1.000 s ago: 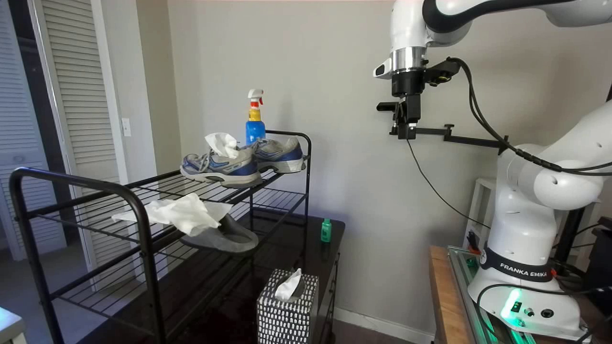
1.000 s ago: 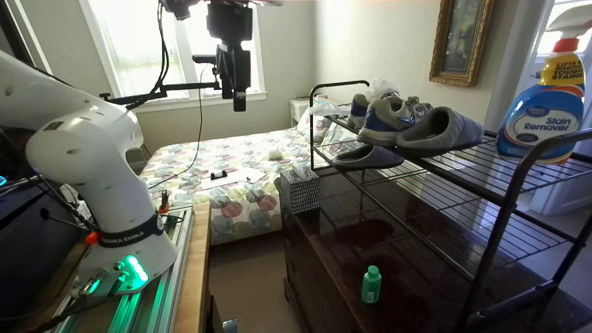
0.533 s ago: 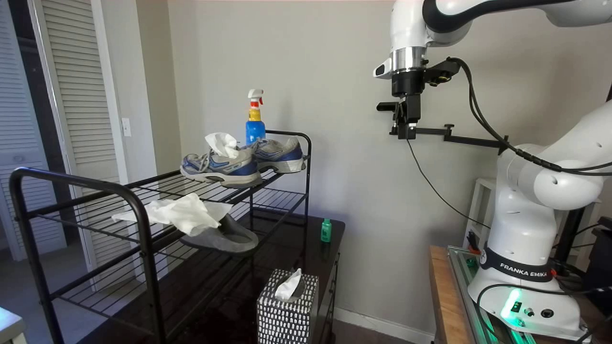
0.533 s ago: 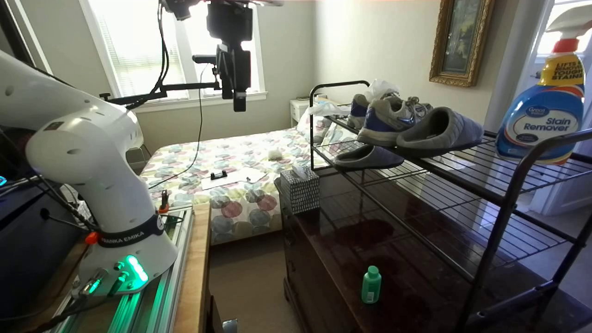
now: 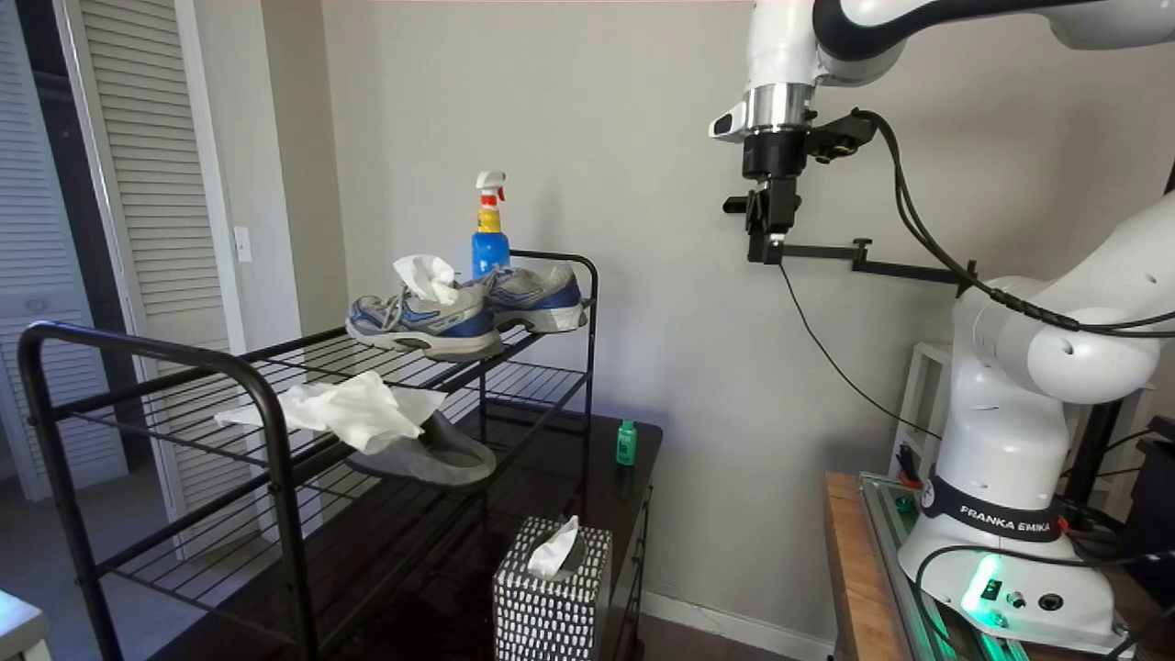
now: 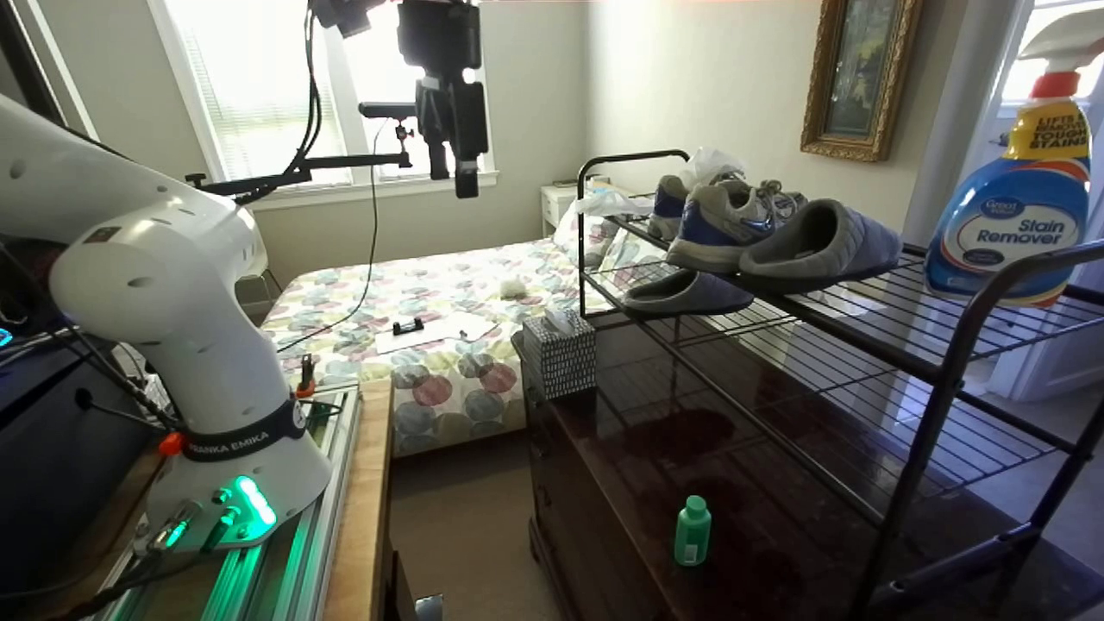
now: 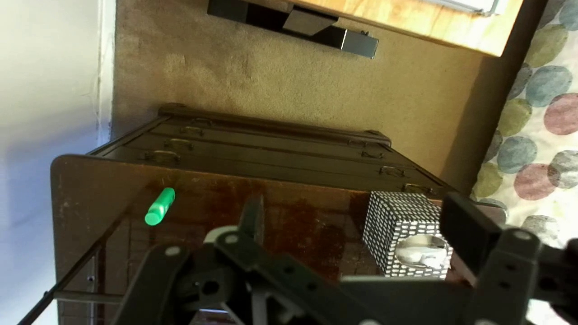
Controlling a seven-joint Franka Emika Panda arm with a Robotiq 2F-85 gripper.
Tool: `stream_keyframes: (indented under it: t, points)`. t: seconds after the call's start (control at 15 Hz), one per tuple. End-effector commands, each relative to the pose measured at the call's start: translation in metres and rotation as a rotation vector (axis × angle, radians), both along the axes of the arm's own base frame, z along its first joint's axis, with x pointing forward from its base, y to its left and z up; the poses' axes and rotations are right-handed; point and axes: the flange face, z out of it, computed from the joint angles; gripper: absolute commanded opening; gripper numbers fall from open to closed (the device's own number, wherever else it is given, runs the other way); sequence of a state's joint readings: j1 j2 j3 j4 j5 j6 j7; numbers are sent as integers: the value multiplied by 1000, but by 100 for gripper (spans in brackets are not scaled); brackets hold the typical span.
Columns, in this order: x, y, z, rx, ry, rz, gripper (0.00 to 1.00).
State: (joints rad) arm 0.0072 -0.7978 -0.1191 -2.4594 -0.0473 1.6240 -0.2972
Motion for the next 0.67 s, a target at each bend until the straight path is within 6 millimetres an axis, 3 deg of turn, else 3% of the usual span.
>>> stream_keyframes:
  t: [0.0, 0.27, 0.6]
  points:
    - [19, 21, 3, -19, -74, 41, 100]
    - [48, 43, 4, -47, -127, 47, 100]
    - [100, 65, 11, -66, -157, 39, 100]
